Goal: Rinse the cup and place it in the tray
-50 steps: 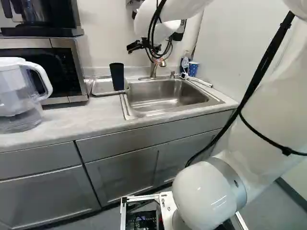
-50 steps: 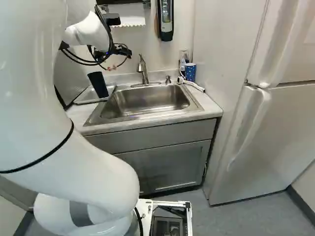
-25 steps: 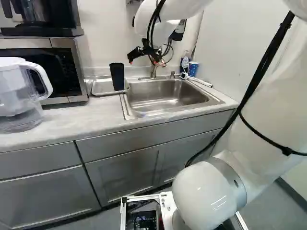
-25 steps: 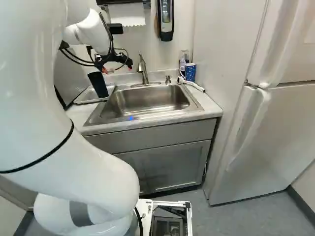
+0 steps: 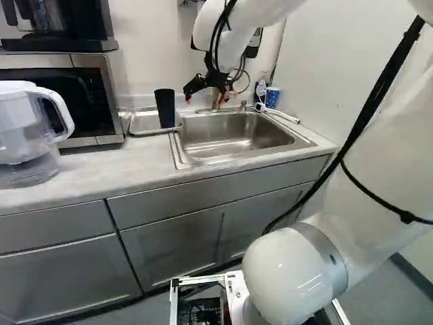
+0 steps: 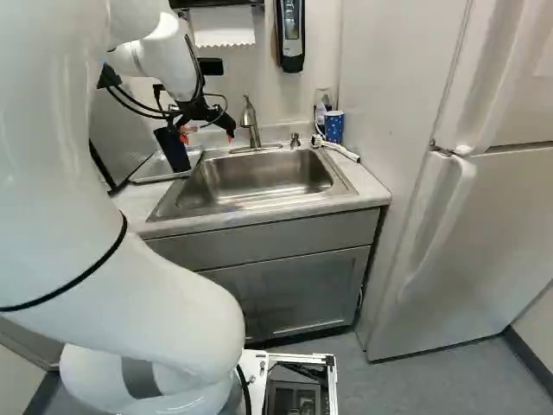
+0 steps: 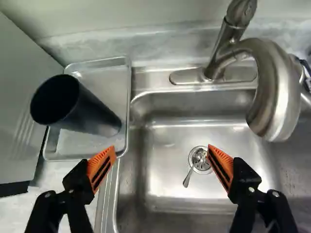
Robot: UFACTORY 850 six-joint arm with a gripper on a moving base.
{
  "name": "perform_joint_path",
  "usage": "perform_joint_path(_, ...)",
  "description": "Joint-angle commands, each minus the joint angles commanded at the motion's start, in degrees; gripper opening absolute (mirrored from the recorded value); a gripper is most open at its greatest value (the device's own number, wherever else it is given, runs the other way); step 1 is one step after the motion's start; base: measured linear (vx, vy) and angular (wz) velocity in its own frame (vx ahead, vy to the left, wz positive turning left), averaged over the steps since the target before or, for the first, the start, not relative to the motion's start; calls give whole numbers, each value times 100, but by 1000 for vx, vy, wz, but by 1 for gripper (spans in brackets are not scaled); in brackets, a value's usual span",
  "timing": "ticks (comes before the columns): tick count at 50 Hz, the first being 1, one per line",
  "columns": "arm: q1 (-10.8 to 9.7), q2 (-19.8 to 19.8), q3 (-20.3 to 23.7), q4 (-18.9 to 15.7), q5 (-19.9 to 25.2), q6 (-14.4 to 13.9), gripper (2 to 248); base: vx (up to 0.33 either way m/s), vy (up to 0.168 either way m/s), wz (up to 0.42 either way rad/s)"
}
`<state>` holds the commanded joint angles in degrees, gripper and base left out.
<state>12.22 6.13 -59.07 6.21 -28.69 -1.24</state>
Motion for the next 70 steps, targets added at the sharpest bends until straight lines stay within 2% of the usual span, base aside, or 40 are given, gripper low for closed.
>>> perform_joint_path(29,-629,254,237,358,-1436,0,247,0,0,0)
perform_joint_path(40,-883,310,288,358,-1436,0,247,0,0,0)
perform_joint_path(70,-889,311,289,358,-1436,0,247,0,0,0)
